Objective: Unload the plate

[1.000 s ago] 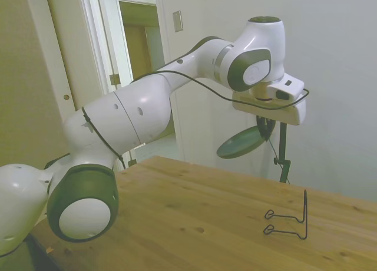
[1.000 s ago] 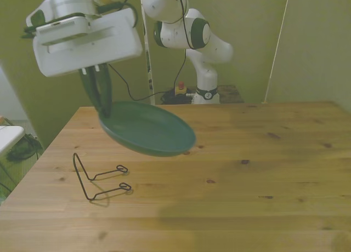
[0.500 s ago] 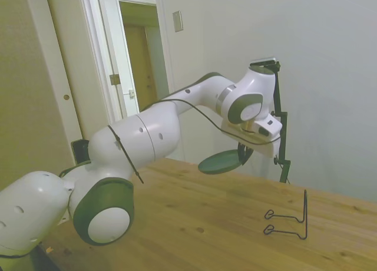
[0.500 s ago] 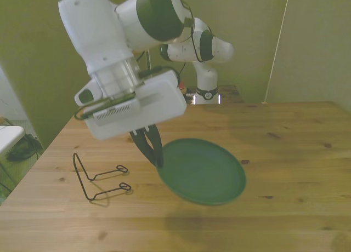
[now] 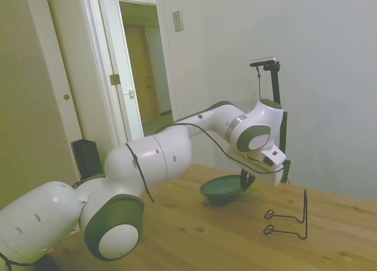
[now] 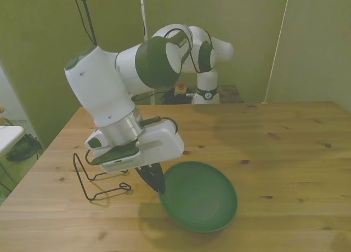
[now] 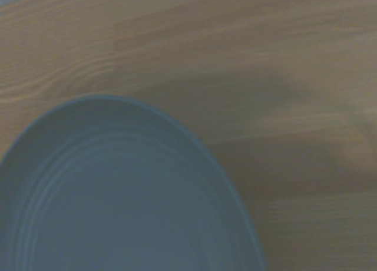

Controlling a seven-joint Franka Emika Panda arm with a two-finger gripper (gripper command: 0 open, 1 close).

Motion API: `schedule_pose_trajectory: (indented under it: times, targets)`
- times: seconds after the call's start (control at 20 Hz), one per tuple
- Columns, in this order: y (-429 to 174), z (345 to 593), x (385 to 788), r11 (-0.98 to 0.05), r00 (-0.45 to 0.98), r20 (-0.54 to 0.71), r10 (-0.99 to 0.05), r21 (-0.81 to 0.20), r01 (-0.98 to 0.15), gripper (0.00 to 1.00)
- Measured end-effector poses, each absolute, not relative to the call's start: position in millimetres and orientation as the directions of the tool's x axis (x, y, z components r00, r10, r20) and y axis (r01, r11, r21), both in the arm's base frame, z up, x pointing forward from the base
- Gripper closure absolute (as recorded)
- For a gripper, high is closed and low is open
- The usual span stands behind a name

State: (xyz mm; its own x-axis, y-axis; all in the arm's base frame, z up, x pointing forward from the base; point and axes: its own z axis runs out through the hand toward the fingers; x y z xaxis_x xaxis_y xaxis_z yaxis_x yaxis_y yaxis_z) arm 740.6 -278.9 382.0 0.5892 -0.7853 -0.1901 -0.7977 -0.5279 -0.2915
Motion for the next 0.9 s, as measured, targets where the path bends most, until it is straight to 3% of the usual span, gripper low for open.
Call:
schedule_pose_trajectory:
  times: [0.05,0.1,0.7,0.8,0.9]
  targets:
    - [-282,374,740,-0.526,0.584,-0.195,-0.788,-0.281,-0.803,1.0]
    - [-284,369,739,-0.524,0.581,-0.197,-0.79,-0.274,-0.806,0.0]
    - [-287,367,739,-0.531,0.579,-0.183,-0.794,-0.255,-0.808,0.0]
    - [-285,378,739,-0.536,0.586,-0.171,-0.792,-0.265,-0.802,0.0]
    - [-281,404,738,-0.542,0.596,-0.148,-0.789,-0.288,-0.789,0.0]
